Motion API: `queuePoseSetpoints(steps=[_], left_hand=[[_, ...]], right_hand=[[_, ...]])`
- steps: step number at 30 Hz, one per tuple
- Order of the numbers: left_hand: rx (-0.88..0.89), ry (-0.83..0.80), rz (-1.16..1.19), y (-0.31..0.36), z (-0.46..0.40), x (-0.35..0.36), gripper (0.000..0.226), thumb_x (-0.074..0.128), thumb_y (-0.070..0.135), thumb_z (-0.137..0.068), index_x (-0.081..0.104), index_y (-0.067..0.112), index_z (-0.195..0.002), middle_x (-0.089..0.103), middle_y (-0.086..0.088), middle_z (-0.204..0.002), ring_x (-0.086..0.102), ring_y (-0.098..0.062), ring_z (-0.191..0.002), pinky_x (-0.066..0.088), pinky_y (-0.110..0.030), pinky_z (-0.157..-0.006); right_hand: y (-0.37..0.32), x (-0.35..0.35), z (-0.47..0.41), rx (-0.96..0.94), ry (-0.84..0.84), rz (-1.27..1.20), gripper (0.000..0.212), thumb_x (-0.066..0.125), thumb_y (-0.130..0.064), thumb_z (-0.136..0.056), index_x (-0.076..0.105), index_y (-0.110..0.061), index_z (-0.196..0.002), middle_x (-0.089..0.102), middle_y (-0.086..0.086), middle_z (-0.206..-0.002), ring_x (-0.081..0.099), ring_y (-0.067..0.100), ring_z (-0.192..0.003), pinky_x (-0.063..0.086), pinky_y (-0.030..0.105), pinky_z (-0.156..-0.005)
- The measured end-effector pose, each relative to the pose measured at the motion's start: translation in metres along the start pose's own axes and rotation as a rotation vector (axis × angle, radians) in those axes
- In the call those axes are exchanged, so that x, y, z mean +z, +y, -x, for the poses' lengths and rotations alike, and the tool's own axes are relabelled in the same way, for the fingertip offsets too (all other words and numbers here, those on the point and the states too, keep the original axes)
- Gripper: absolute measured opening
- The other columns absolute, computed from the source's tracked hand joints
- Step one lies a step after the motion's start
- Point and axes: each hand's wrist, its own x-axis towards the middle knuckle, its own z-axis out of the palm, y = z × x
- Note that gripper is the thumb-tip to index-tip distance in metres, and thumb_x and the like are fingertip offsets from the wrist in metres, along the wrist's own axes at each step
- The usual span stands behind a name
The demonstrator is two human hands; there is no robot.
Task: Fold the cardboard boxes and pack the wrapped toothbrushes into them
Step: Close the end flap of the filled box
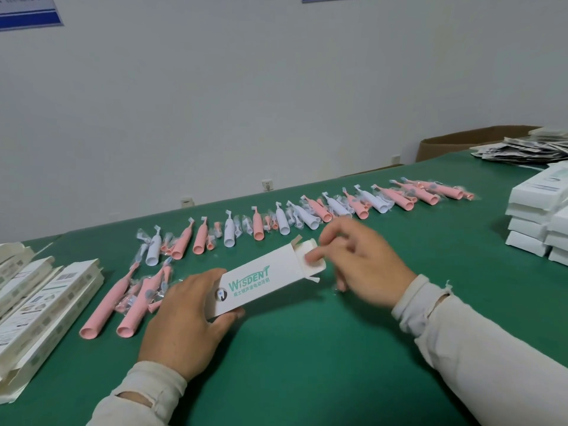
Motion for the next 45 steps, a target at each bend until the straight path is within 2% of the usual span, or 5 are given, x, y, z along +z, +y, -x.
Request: queuePoseSetpoints(steps=[4, 8, 11, 25, 45], left_hand=[[-0.058, 0.022, -0.015, -0.004, -0.001, -0.002, 0.055, 0.079, 0.046, -0.076, 0.052, 0.043, -0.124, 0.059, 0.017, -0.116, 0.047, -0.013, -0.106, 0.043, -0.037, -0.084], [-0.077, 0.028, -0.022, -0.005, -0.001, -0.001, 0.055, 0.080, 0.047, -0.076, 0.052, 0.044, -0.124, 0.058, 0.017, -0.116, 0.042, -0.009, -0.102, 0.040, -0.035, -0.080], [-0.078, 0.021, -0.029, -0.005, 0.000, 0.000, 0.056, 0.079, 0.048, -0.076, 0.051, 0.045, -0.124, 0.056, 0.019, -0.114, 0.037, -0.007, -0.100, 0.039, -0.034, -0.080], [-0.078, -0.003, -0.014, -0.005, 0.000, -0.001, 0.056, 0.078, 0.050, -0.077, 0.050, 0.046, -0.125, 0.055, 0.021, -0.112, 0.039, -0.006, -0.102, 0.038, -0.032, -0.080], [-0.043, -0.033, -0.019, -0.002, 0.000, -0.001, 0.057, 0.076, 0.053, -0.077, 0.050, 0.045, -0.127, 0.053, 0.025, -0.113, 0.048, -0.010, -0.108, 0.045, -0.035, -0.084]], right_hand=[[0.027, -0.041, -0.015, 0.112, 0.411, 0.314, 0.013, 0.059, -0.015, -0.092, 0.061, -0.028, -0.090, 0.069, -0.002, -0.074, 0.061, 0.015, -0.062, 0.046, 0.025, -0.059], [0.045, -0.041, -0.014, 0.465, 0.069, 0.786, 0.052, 0.058, -0.054, -0.090, 0.057, -0.024, -0.133, 0.066, -0.005, -0.116, 0.063, 0.019, -0.103, 0.049, 0.033, -0.090], [0.039, -0.031, -0.016, 0.481, 0.010, 0.922, 0.055, 0.054, -0.070, -0.083, 0.066, -0.027, -0.115, 0.066, -0.004, -0.122, 0.064, 0.023, -0.104, 0.052, 0.034, -0.086], [0.024, -0.014, -0.010, 0.001, 0.484, 0.194, 0.018, 0.067, -0.017, -0.085, 0.061, -0.018, -0.068, 0.066, -0.004, -0.061, 0.054, 0.010, -0.053, 0.045, 0.026, -0.053], [0.006, 0.008, 0.001, -0.312, 0.471, 0.344, 0.012, 0.076, -0.015, -0.086, 0.070, -0.025, -0.088, 0.064, -0.016, -0.086, 0.061, 0.002, -0.081, 0.049, 0.009, -0.073]])
